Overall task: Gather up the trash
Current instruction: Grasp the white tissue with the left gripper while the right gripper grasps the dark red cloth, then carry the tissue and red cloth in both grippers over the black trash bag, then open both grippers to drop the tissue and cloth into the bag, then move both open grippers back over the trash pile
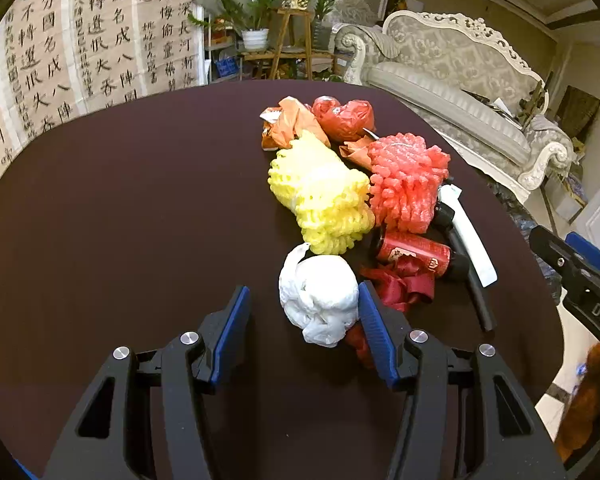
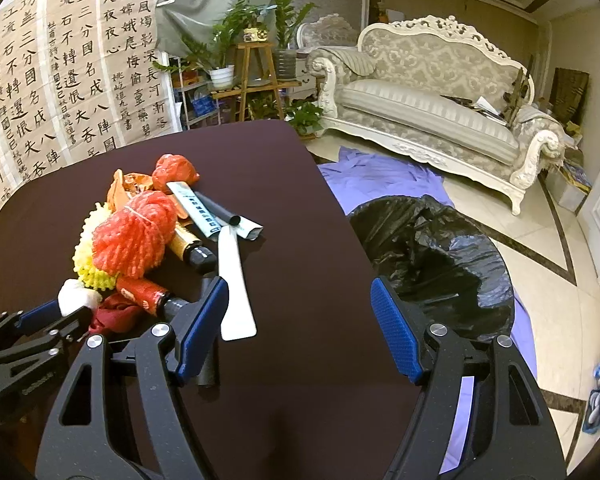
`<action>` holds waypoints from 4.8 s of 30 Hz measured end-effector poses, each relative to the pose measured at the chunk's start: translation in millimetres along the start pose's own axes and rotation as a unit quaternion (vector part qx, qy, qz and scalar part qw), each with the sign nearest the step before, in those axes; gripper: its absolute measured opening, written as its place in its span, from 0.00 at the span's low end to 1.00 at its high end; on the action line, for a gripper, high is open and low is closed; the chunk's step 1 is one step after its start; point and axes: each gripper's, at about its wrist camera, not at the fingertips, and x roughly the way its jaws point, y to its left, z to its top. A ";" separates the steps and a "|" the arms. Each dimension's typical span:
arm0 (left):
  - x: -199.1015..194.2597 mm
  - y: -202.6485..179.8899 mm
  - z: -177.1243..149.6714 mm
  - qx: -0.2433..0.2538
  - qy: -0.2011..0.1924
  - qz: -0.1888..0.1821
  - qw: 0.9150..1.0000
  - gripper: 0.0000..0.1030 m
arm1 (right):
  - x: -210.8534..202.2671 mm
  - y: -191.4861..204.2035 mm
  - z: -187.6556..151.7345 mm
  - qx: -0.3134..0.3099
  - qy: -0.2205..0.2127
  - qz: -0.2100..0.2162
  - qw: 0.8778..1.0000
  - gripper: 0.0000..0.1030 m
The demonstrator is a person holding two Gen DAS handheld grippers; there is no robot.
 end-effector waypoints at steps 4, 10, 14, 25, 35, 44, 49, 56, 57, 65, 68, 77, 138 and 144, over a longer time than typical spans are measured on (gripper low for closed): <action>-1.2 -0.2 -2.9 0.010 -0.005 -0.010 1.000 0.35 | -3.4 7.8 -0.7 -0.006 -0.001 0.008 1.000 0.70; -10.1 9.6 -5.6 0.008 -0.022 0.010 1.000 0.32 | -7.2 29.1 -4.0 -0.023 0.002 0.028 0.999 0.70; -13.7 25.0 -8.3 -0.006 -0.023 0.027 0.999 0.32 | -7.5 49.3 -9.1 -0.040 0.010 0.050 0.998 0.70; -22.2 68.0 -17.0 -0.037 -0.035 0.068 0.996 0.32 | 5.2 111.3 -26.2 -0.090 0.048 0.098 0.990 0.61; -24.8 76.4 -17.6 -0.045 -0.040 0.057 0.997 0.32 | 19.0 126.9 -31.5 -0.095 0.068 0.106 0.987 0.37; -26.7 78.2 -18.8 -0.048 -0.044 0.054 0.996 0.31 | 11.5 124.5 -33.3 -0.091 0.061 0.115 0.987 0.21; -32.7 74.9 -19.7 -0.049 -0.048 0.048 0.996 0.31 | 0.2 111.9 -30.8 -0.082 0.047 0.115 0.989 0.21; -47.1 50.1 -8.8 -0.035 -0.075 0.025 0.996 0.31 | -18.1 72.0 -18.4 -0.050 0.015 0.095 0.994 0.21; -47.8 45.7 -7.0 -0.031 -0.078 0.021 0.996 0.31 | -19.1 63.5 -16.3 -0.043 0.010 0.086 0.995 0.21; -39.7 -19.6 16.9 0.023 -0.096 -0.030 0.995 0.31 | -14.7 -17.2 -3.8 0.021 -0.017 0.011 1.000 0.21; -35.7 -45.8 23.2 0.041 -0.102 -0.047 0.993 0.31 | -12.3 -42.3 -3.2 0.036 -0.026 -0.015 0.999 0.21; -7.4 -133.0 52.2 0.104 -0.113 -0.087 0.984 0.31 | 15.4 -117.5 2.3 0.071 -0.035 -0.064 0.995 0.21; -11.8 -76.3 56.5 0.059 -0.109 0.012 0.992 0.72 | 20.2 -54.5 17.0 0.071 -0.030 0.028 0.997 0.64; -17.9 -20.4 49.5 0.018 -0.109 0.055 0.992 0.72 | 16.5 -9.1 29.3 0.043 -0.032 0.066 0.996 0.65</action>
